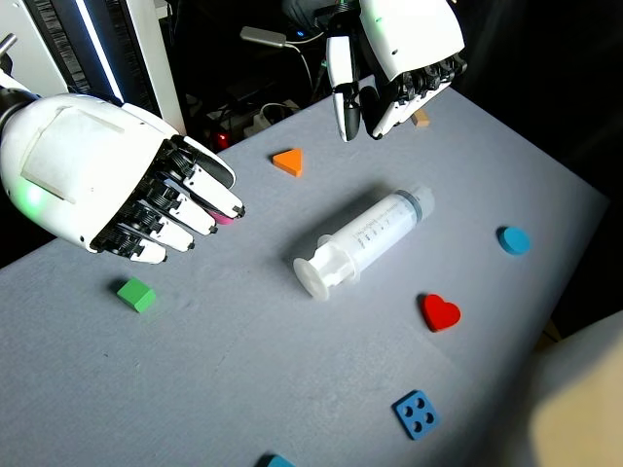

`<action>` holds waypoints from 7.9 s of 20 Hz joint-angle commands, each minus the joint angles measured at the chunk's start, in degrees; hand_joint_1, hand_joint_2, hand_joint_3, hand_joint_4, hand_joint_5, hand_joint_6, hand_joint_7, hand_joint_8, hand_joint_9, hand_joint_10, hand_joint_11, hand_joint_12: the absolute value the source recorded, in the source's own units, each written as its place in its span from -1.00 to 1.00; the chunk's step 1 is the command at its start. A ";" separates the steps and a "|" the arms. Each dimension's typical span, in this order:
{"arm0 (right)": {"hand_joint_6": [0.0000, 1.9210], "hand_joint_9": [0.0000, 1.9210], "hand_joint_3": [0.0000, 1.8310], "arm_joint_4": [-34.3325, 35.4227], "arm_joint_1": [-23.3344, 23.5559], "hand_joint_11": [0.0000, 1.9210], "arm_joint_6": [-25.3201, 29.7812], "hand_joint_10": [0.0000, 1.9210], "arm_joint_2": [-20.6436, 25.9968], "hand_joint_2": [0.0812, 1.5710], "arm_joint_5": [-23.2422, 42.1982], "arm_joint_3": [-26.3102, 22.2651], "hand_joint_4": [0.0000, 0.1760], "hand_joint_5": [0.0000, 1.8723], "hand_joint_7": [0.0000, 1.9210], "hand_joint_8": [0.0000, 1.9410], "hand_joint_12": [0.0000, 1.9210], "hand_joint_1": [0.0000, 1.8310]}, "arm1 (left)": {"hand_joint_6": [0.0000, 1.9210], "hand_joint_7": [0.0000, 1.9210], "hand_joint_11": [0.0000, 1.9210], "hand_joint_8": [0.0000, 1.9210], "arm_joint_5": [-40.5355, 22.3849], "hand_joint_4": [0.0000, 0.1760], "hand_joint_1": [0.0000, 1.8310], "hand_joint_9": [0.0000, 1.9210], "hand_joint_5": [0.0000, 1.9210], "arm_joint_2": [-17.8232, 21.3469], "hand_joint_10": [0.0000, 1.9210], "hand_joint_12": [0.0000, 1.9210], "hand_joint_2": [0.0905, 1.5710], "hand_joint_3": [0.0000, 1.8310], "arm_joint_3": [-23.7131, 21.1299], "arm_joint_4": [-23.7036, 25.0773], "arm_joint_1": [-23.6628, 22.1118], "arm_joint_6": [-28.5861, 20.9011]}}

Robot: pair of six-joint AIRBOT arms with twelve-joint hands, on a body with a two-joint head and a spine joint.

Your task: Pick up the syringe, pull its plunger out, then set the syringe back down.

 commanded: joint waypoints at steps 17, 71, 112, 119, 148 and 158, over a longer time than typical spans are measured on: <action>-1.00 -1.00 -1.00 -5.25 -0.18 -1.00 3.24 -1.00 -0.06 0.24 4.95 0.05 -1.00 -0.98 -0.99 -1.00 -0.85 -0.95 | -0.99 -0.92 -0.99 -0.99 9.60 -1.00 -0.60 -1.00 -0.93 -2.91 -1.00 -0.99 0.24 -1.00 -2.47 7.66 5.09 -9.12; -0.99 -0.98 -1.00 -6.64 -5.07 -1.00 26.08 -1.00 -7.26 0.26 2.30 14.36 -1.00 -0.96 -0.96 -0.99 -0.76 -0.97 | -0.99 -0.98 -1.00 -1.00 17.15 -1.00 -0.23 -1.00 -0.97 -30.56 -1.00 -1.00 0.30 -1.00 24.15 31.73 35.50 -36.95; -0.99 -0.71 -1.00 -12.12 -6.75 -1.00 37.53 -1.00 -4.33 0.31 0.33 14.43 -1.00 -0.75 -0.70 -0.99 -0.19 -0.05 | 0.05 -0.03 -0.29 0.16 -5.82 -1.00 0.49 -0.24 -0.12 -23.59 0.58 0.44 0.46 -1.00 25.63 60.32 31.91 -53.91; -1.00 -0.75 -1.00 -13.42 -5.98 -1.00 52.00 -1.00 -0.09 0.28 -5.43 14.59 -1.00 -0.75 -0.72 -1.00 -0.35 0.11 | 0.16 -0.04 -0.29 0.19 -11.29 -1.00 0.48 -0.24 -0.22 -21.68 0.58 0.45 0.48 -1.00 25.71 65.84 28.78 -53.91; -1.00 -0.75 -1.00 -33.63 -2.81 -1.00 63.63 -0.99 -16.03 0.29 -5.83 34.99 -1.00 -0.74 -0.71 -0.99 -0.37 0.13 | 0.21 -0.07 -0.29 0.23 -13.02 -1.00 0.48 -0.22 -0.26 -20.93 0.58 0.41 0.49 -1.00 25.71 67.00 24.56 -53.91; -0.99 -0.74 -1.00 -35.36 2.03 -1.00 60.08 -1.00 -21.80 0.29 -11.36 41.07 -1.00 -0.73 -0.68 -0.99 -0.34 0.12 | 0.17 -0.05 -0.29 0.19 -13.33 -1.00 0.48 -0.21 -0.23 -20.94 0.56 0.39 0.48 -1.00 26.01 67.00 23.64 -53.55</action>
